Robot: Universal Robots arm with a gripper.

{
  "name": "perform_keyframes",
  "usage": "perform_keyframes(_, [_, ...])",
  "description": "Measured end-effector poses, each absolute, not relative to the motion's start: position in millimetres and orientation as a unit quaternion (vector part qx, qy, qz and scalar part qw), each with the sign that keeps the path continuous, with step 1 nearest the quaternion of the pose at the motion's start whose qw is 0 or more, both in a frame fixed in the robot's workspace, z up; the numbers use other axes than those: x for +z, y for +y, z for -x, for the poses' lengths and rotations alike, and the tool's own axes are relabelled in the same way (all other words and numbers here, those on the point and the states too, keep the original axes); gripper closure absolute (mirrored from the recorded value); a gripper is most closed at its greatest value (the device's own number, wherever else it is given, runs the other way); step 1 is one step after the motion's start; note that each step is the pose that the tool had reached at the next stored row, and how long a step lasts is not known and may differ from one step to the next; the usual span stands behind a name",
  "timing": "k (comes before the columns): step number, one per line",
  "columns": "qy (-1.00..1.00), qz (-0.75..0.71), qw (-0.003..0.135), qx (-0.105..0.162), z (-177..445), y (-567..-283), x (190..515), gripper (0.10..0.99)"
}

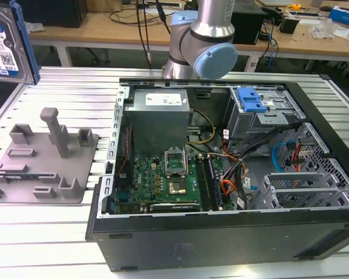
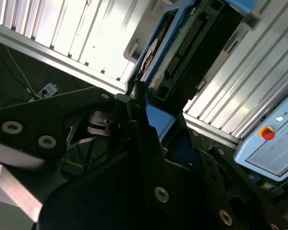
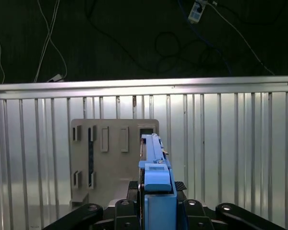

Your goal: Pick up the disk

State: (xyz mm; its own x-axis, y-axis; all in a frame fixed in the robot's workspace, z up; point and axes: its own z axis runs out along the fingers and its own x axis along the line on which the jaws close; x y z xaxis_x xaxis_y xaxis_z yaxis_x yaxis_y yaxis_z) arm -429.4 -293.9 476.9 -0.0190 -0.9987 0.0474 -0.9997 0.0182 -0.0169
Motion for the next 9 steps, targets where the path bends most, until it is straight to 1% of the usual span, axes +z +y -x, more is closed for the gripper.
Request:
perform_keyframes(3, [-0.709,-0.704,0.011,0.023,429.4,-293.9,486.1,0.718])
perform_keyframes(9, [-0.709,-0.705,0.011,0.023,429.4,-293.9,486.1,0.718])
